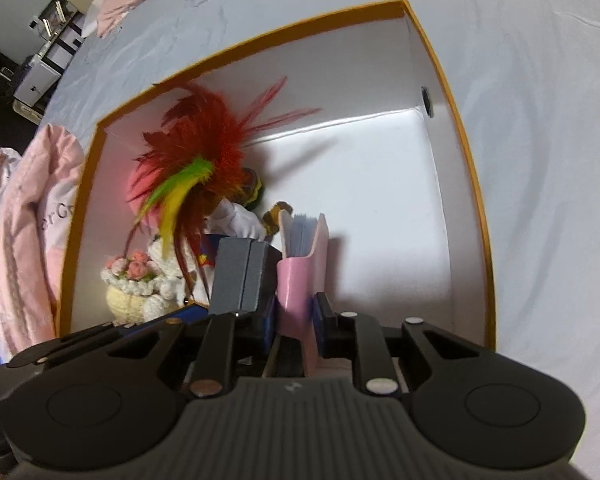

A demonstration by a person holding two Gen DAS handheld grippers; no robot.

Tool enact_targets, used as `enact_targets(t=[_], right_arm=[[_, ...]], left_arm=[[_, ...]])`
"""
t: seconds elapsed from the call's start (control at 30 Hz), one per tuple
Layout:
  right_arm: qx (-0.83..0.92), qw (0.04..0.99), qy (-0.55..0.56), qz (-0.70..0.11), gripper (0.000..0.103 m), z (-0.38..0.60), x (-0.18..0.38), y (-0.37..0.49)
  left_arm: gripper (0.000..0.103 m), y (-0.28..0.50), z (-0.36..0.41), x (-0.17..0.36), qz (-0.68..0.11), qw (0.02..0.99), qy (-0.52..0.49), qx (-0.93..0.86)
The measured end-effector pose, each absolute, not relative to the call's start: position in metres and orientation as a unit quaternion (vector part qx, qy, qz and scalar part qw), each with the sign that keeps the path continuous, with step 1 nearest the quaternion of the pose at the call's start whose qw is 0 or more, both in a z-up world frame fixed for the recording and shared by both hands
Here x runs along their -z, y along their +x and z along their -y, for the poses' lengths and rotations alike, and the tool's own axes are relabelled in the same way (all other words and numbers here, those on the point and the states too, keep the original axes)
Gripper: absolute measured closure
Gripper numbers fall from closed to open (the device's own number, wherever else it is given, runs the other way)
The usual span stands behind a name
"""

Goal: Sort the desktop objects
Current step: 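Lower the grey case and pink wallet into the box and open both grippers, then grasp the white lotion tube with the left gripper while the right grasps the PHOTO CARD box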

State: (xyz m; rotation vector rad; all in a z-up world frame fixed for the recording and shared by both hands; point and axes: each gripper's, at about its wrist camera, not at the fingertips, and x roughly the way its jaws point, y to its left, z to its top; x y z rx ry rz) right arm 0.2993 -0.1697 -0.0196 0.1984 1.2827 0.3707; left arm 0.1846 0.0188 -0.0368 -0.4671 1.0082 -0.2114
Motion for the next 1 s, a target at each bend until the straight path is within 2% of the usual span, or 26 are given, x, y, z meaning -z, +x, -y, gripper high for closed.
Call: enact_targets(t=[0.53,0.83,1.0], right_arm=[[-0.176,0.815,0.039,-0.551,0.075,0.169,-0.003,0.28],[-0.191,0.878,0.017,-0.439,0.074,0.181,-0.047,0.213],[-0.189,0.89,0.01,-0.414,0.074,0.183,-0.041,0.166]], left_arm=[[0.079,0.167,-0.03,0.012,-0.439,0.864,-0.226,0.101],[0.077,0.134,-0.034,-0.015,-0.423,0.883,-0.177,0.102],[0.071,0.108,-0.026,-0.009,-0.433,0.882,-0.151,0.11]])
